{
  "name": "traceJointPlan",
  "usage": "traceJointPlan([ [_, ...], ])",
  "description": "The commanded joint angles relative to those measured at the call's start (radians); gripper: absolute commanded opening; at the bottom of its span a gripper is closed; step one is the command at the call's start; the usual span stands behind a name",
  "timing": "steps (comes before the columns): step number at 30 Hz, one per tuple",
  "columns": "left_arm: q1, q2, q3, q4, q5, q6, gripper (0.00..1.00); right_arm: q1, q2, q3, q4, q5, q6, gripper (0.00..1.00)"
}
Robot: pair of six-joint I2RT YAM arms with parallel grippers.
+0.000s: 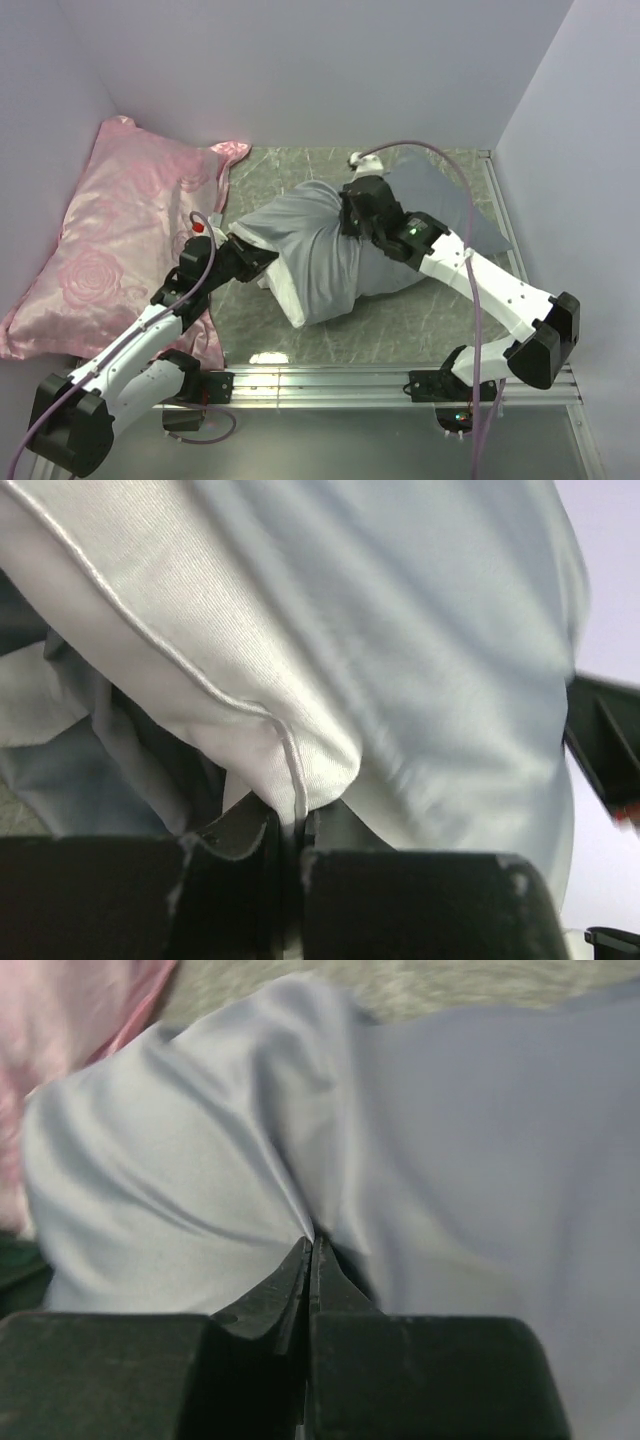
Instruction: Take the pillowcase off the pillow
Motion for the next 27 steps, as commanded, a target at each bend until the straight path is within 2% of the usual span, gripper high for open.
traceJointPlan([
  [1,-0.004,-0.063,0.064,0.01,0.024,0.023,0.01,-0.118,0.007,0.063,-0.05,0.102,0.013,0.0],
  [5,-0.004,-0.104,0.054,-0.025,0.029,0.026,0.01,-0.228,0.081,0.111,-0.089,0.163,0.027,0.0],
  [9,-0.001,-0.153,0.058,-0.073,0.025,0.036,0.01,-0.357,0.119,0.068,-0.064,0.186,0.053,0.0],
  [13,0.01,-0.187,0.077,-0.134,0.021,0.06,0.01,-0.532,0.13,0.022,-0.03,0.134,0.076,0.0],
  [15,0.019,-0.209,0.086,-0.157,0.022,0.065,0.0,-0.574,0.133,0.004,-0.02,0.114,0.069,0.0],
  [19,0.025,-0.203,0.107,-0.13,0.058,0.063,0.01,-0.543,0.09,-0.056,0.025,0.011,0.059,0.02],
  [22,0.026,-0.186,0.138,-0.072,0.078,0.06,0.01,-0.497,0.078,-0.091,0.028,0.0,0.055,0.1],
  [25,0.026,-0.134,0.247,-0.071,0.056,0.063,0.01,-0.491,0.052,-0.108,0.034,-0.076,0.053,0.29],
  [26,0.026,-0.111,0.326,-0.061,0.059,0.054,0.01,-0.488,0.032,-0.108,0.04,-0.101,0.059,0.44],
  [27,0.026,-0.062,0.374,-0.027,0.059,0.04,0.01,-0.488,0.009,-0.101,0.058,-0.13,0.056,0.48],
])
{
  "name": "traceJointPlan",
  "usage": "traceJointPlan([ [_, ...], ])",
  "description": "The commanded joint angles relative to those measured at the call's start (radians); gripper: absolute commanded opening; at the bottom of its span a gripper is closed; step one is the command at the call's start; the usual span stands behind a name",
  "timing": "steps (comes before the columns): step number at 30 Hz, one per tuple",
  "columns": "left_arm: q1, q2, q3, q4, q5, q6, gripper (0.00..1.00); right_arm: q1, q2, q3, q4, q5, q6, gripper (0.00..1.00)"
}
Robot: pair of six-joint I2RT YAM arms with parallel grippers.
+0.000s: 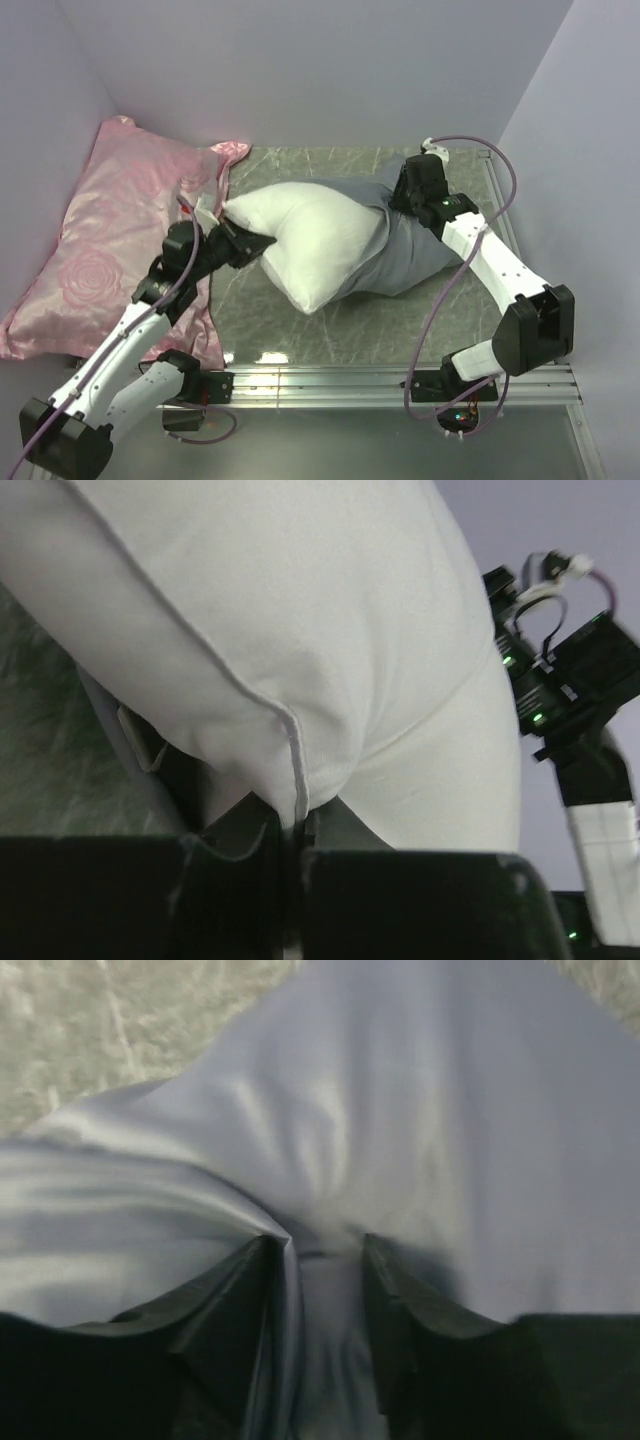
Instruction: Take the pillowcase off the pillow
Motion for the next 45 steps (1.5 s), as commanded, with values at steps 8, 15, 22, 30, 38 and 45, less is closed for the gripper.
traceJointPlan([
  [8,-0.016,0.326,0.862,0.069,-0.136,0.04,0.01,0.029,-0.175,0.331,-0.019,-0.225,-0.078,0.69],
  [15,-0.167,0.515,1.266,-0.034,-0.283,0.153,0.0,0.097,-0.105,0.534,-0.034,-0.329,-0.09,0.7],
  [22,-0.261,0.699,1.448,-0.115,-0.398,0.224,0.01,0.103,-0.286,0.424,0.112,-0.3,-0.064,0.73],
  [30,-0.284,0.826,1.487,-0.121,-0.585,0.277,0.0,0.107,-0.548,0.186,0.234,-0.432,-0.023,0.74],
  [38,-0.286,0.934,1.588,-0.172,-0.64,0.291,0.01,0.239,-0.613,-0.148,0.305,-0.388,-0.081,0.74],
  [45,-0.287,0.947,1.58,-0.164,-0.64,0.29,0.01,0.388,-0.434,-0.202,0.412,-0.093,-0.152,0.75],
])
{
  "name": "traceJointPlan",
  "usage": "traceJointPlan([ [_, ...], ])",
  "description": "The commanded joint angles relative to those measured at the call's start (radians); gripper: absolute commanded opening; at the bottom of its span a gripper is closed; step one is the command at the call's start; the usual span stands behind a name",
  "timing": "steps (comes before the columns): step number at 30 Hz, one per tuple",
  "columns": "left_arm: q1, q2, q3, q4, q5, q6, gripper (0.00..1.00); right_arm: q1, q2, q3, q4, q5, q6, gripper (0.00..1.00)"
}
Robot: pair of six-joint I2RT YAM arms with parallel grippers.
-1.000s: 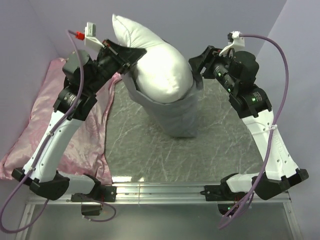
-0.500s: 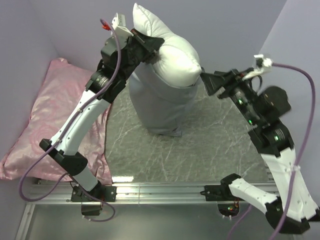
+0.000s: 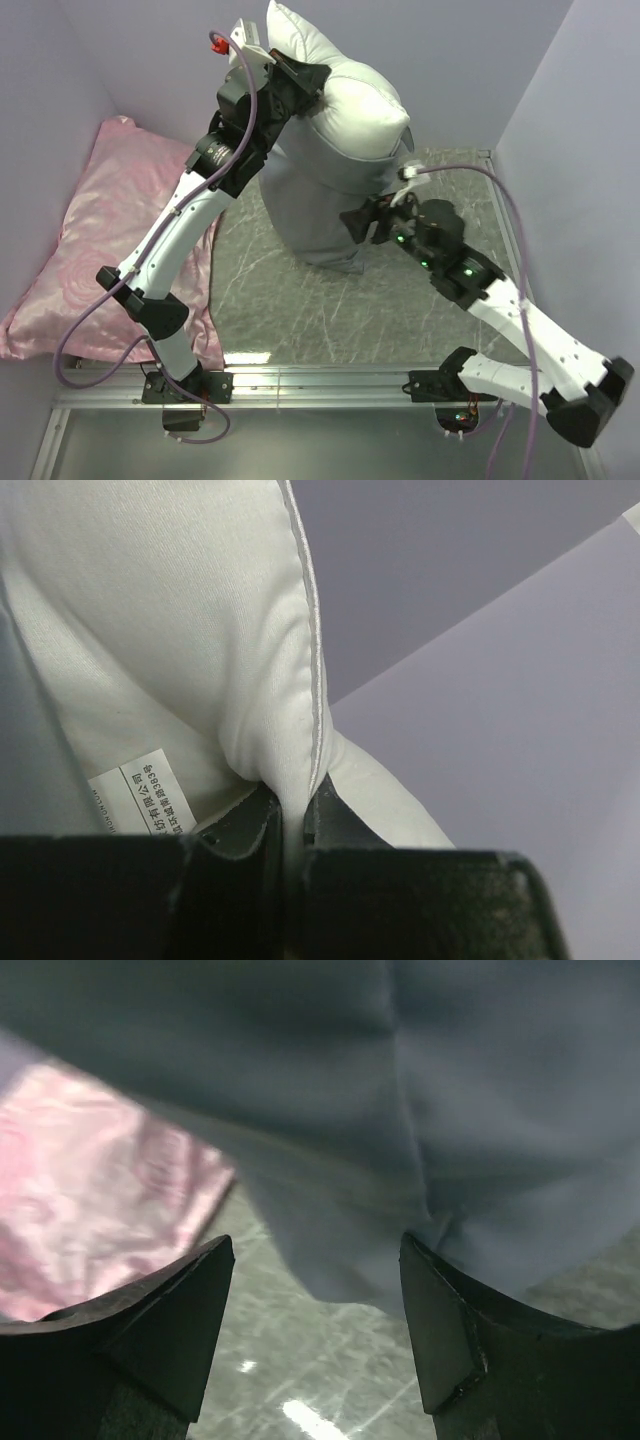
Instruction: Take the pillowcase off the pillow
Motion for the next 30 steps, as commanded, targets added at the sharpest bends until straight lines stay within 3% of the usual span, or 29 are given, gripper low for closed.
traceJointPlan([
  [1,0.0,0.011,0.021,0.029,-0.035,0.028,0.01,0.058,0.068,0.007,0.127,0.175,-0.049,0.74],
  [3,0.001,0.008,0.017,0.03,-0.04,0.035,0.01,0.07,0.117,0.003,0.141,0.233,-0.041,0.71],
  [6,0.015,0.009,0.026,0.026,-0.035,0.045,0.01,0.089,0.141,-0.025,0.131,0.263,-0.028,0.49],
  [7,0.02,0.011,0.037,0.024,-0.032,0.046,0.01,0.097,0.138,-0.052,0.13,0.272,-0.008,0.22],
  [8,0.026,0.014,0.043,0.023,-0.027,0.045,0.01,0.097,0.137,-0.068,0.122,0.287,0.008,0.11],
  [10,0.047,0.016,0.055,0.027,-0.018,0.04,0.01,0.106,0.132,-0.12,0.121,0.293,0.041,0.0],
  [20,0.208,-0.023,0.084,0.052,0.058,-0.029,0.0,0.095,0.258,-0.266,-0.005,0.413,0.233,0.0],
  [27,0.211,-0.058,0.066,0.076,0.062,-0.008,0.0,-0.047,0.215,-0.186,-0.028,0.29,0.206,0.0],
  [30,0.189,-0.102,0.032,0.107,0.025,0.031,0.01,-0.237,0.214,-0.085,-0.068,0.142,0.192,0.0],
])
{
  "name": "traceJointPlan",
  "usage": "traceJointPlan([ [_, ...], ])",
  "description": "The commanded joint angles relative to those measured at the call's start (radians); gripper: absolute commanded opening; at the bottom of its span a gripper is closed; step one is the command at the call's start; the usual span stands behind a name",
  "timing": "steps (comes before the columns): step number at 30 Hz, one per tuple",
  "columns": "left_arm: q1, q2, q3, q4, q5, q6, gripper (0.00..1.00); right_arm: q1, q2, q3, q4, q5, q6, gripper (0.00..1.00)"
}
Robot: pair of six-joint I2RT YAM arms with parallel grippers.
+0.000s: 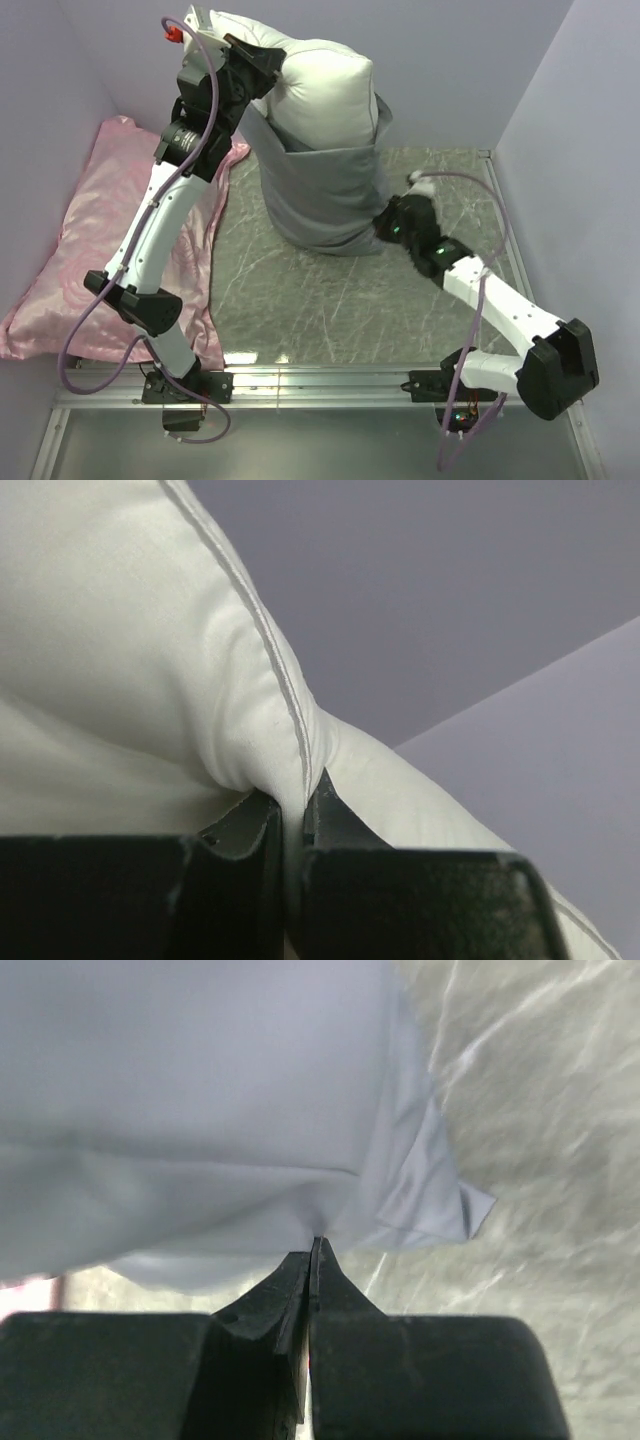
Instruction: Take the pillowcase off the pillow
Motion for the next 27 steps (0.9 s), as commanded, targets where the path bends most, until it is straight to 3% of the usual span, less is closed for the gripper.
traceJointPlan([
  [1,-0.013,-0.109,0.012,0.156,-0.065,0.061,0.01,-0.256,-0.027,0.104,-0.089,-0.152,-0.018,0.0],
  [8,-0.085,-0.161,0.047,0.194,-0.121,0.163,0.01,-0.421,0.132,0.3,-0.142,-0.297,-0.005,0.0],
  [13,-0.166,-0.158,0.078,0.203,-0.167,0.234,0.01,-0.424,0.277,0.455,-0.106,-0.428,0.005,0.0],
  [17,-0.209,-0.124,0.119,0.186,-0.189,0.28,0.01,-0.418,0.366,0.624,-0.196,-0.456,-0.037,0.0],
  [19,-0.211,-0.116,0.098,0.185,-0.19,0.279,0.01,-0.403,0.335,0.635,-0.202,-0.445,-0.057,0.12],
  [20,-0.211,-0.113,0.081,0.189,-0.193,0.28,0.01,-0.396,0.311,0.614,-0.163,-0.457,-0.06,0.21],
  [21,-0.212,-0.113,0.049,0.192,-0.215,0.277,0.01,-0.396,0.28,0.559,-0.138,-0.461,-0.054,0.39],
  [22,-0.212,-0.107,0.037,0.195,-0.224,0.279,0.01,-0.393,0.222,0.531,-0.116,-0.464,-0.049,0.46],
  [24,-0.211,-0.097,0.02,0.192,-0.248,0.28,0.01,-0.392,0.161,0.48,-0.089,-0.461,-0.052,0.57],
  [27,-0.211,-0.063,0.029,0.157,-0.261,0.276,0.01,-0.395,0.007,0.43,-0.055,-0.448,-0.058,0.64],
])
